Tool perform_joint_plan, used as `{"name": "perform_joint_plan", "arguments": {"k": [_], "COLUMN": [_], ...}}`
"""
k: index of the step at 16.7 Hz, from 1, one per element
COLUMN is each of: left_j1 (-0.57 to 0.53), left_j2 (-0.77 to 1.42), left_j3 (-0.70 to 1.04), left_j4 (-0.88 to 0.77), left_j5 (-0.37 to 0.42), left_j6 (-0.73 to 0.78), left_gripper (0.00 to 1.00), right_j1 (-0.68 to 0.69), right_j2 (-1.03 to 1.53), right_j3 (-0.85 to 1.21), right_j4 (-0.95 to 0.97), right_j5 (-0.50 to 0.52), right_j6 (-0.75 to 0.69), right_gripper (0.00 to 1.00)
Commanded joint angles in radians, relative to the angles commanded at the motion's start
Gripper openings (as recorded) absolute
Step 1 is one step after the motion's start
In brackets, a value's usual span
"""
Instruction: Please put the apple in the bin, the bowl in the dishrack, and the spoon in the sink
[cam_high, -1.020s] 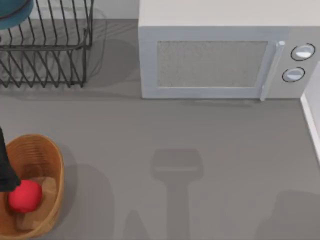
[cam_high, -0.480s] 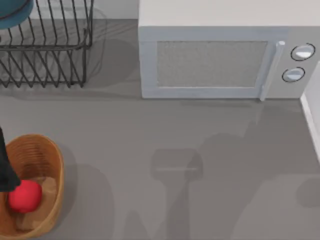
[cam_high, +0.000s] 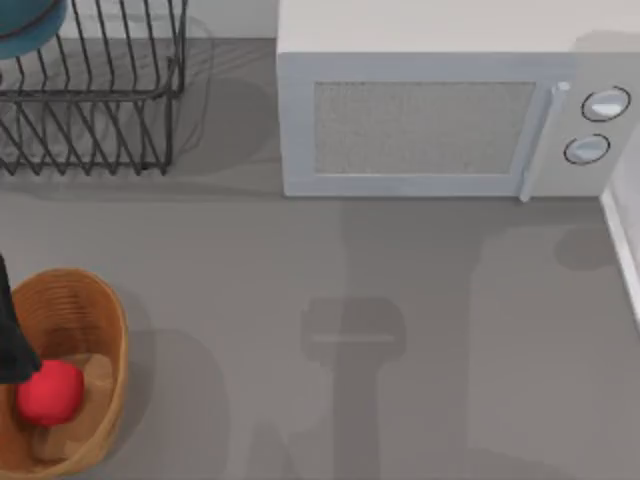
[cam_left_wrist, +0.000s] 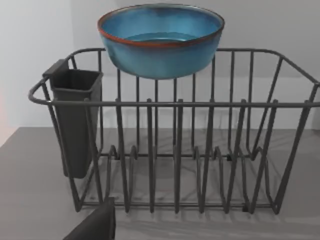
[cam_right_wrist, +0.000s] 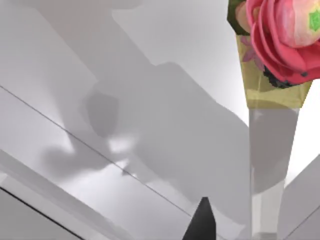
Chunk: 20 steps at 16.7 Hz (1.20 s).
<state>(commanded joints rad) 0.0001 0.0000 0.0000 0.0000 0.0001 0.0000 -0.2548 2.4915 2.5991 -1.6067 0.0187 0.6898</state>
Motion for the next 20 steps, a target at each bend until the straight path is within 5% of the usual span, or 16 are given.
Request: {"name": "perform_joint_plan", "arguments": {"k": [8, 15, 20], "left_j1": [0.0, 0.0, 0.0], "left_j2": [0.0, 0.0, 0.0], "left_j3": [0.0, 0.0, 0.0], "left_j4": [0.0, 0.0, 0.0], "left_j5": [0.0, 0.0, 0.0], "left_j6": [0.0, 0.0, 0.0], "left_gripper": [1.0, 1.0, 1.0], "right_j1": [0.094, 0.091, 0.098], "right_j2": [0.25, 0.23, 0.152], "right_j3": [0.303, 0.261, 0.004], "right_j4": [-0.104, -0.065, 0.097], "right_j5": [0.007, 0.006, 0.006], "right_j6": [0.061, 0.06, 0.058], "right_gripper": [0.0, 0.0, 0.0]}}
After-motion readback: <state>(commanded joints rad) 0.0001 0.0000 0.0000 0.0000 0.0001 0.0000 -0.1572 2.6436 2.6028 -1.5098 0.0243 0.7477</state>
